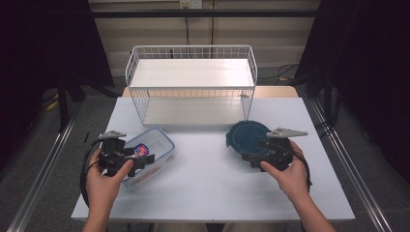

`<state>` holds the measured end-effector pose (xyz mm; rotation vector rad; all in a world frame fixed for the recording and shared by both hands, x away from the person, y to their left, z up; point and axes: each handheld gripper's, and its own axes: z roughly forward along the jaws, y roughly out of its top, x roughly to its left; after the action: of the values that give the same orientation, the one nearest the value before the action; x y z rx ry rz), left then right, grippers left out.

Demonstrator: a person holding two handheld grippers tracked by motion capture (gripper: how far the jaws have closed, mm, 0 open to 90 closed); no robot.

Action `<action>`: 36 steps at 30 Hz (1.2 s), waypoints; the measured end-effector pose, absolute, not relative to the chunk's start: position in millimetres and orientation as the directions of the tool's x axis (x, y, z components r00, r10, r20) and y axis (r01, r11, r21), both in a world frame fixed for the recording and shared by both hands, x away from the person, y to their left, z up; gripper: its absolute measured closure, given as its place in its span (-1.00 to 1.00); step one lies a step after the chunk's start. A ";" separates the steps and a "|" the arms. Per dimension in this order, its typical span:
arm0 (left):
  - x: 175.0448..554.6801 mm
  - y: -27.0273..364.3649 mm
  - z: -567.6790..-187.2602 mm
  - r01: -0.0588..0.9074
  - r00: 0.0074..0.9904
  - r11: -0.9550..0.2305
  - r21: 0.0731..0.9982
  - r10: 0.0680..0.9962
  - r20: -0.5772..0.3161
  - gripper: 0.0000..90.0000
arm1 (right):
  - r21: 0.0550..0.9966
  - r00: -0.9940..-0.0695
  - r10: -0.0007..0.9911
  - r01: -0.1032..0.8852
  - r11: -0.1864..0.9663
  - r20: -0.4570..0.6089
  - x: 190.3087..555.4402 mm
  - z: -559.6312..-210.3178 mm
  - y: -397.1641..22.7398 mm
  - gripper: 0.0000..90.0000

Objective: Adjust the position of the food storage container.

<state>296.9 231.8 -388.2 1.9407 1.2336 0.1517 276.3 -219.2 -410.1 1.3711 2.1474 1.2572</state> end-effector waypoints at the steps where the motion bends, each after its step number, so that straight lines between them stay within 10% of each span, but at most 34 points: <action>1: 296.2 232.7 -388.3 0.702 0.512 -0.187 0.687 0.804 -0.304 -0.80 | 0.797 -0.500 0.844 0.582 0.162 0.194 276.3 -410.1 -219.2 -0.70; 22: 304.6 247.3 -383.7 0.703 0.495 -0.180 0.688 0.818 -0.292 -0.85 | 0.802 -0.487 0.850 0.581 0.143 0.202 276.3 -407.1 -228.8 -0.70; 36: 323.4 251.7 -371.0 0.681 0.476 -0.182 0.709 0.846 -0.240 -0.54 | 0.801 -0.488 0.848 0.582 0.138 0.208 274.9 -407.7 -229.3 -0.70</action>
<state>323.4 251.7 -371.0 1.9298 1.2690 0.2627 274.9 -229.3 -407.7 1.3894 2.1244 1.2761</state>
